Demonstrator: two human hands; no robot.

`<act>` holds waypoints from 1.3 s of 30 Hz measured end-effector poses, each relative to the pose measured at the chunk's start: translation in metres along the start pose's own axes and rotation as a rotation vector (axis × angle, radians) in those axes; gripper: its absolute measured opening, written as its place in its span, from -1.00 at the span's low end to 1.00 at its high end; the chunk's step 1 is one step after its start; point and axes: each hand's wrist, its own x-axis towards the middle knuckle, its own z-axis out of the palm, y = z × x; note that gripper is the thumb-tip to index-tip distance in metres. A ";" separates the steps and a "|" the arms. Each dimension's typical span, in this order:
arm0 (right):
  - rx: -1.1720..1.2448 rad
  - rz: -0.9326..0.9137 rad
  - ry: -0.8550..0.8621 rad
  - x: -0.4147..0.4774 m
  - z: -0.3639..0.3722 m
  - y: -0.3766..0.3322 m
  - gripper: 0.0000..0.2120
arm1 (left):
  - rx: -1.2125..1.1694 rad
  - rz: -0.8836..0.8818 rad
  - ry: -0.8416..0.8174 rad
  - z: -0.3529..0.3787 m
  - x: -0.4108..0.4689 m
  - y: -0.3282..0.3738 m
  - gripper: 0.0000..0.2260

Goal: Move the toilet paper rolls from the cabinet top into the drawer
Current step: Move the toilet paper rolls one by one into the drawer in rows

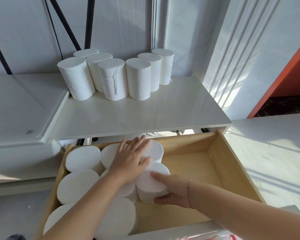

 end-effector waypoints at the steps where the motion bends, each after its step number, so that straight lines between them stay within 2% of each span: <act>1: -0.076 0.014 -0.013 -0.002 -0.002 -0.003 -0.53 | 0.007 0.001 0.000 0.000 0.000 0.000 -0.49; 3: -0.451 -0.012 0.024 -0.006 -0.010 -0.014 -0.55 | 0.031 0.001 0.006 0.000 -0.001 0.001 -0.47; 5: -0.877 -0.243 0.185 -0.008 -0.023 -0.034 -0.60 | 0.069 -0.003 0.001 0.000 -0.003 0.003 -0.45; 6: -0.966 -0.408 0.306 -0.009 -0.027 -0.050 -0.58 | 0.084 -0.008 -0.006 0.001 -0.003 0.004 -0.45; 7: -0.941 -0.562 0.421 -0.010 -0.030 -0.069 -0.61 | 0.095 -0.013 -0.012 0.001 -0.002 0.004 -0.44; 9: -0.703 -0.846 0.576 -0.007 -0.030 -0.109 -0.73 | 0.104 -0.011 -0.010 0.001 -0.002 0.004 -0.45; 10: -0.620 -0.946 0.604 -0.001 -0.027 -0.129 -0.68 | 0.106 -0.006 -0.001 0.000 -0.002 0.005 -0.45; 12: -0.534 -1.064 0.605 0.019 -0.018 -0.165 -0.45 | 0.112 0.004 0.018 -0.001 -0.001 0.005 -0.45; 15: -0.472 -1.095 0.602 0.052 -0.004 -0.208 -0.23 | 0.107 0.014 0.028 -0.002 -0.001 0.006 -0.46; 22: -0.332 -1.079 0.616 0.107 0.028 -0.261 -0.11 | 0.060 0.014 0.044 0.001 0.000 0.004 -0.44; 26: -0.243 -1.056 0.673 0.118 0.041 -0.274 -0.21 | 0.049 0.008 0.055 0.001 0.001 0.005 -0.42; 31: -0.341 -1.076 0.690 0.107 0.029 -0.262 -0.38 | 0.045 0.010 0.057 0.000 0.001 0.003 -0.44; 36: -0.375 -1.103 0.564 0.062 -0.010 -0.213 -0.38 | 0.079 0.004 0.054 0.003 0.000 0.002 -0.44; 39: -0.416 -1.078 0.308 0.020 -0.044 -0.177 -0.31 | 0.079 -0.005 0.034 0.004 0.000 0.002 -0.42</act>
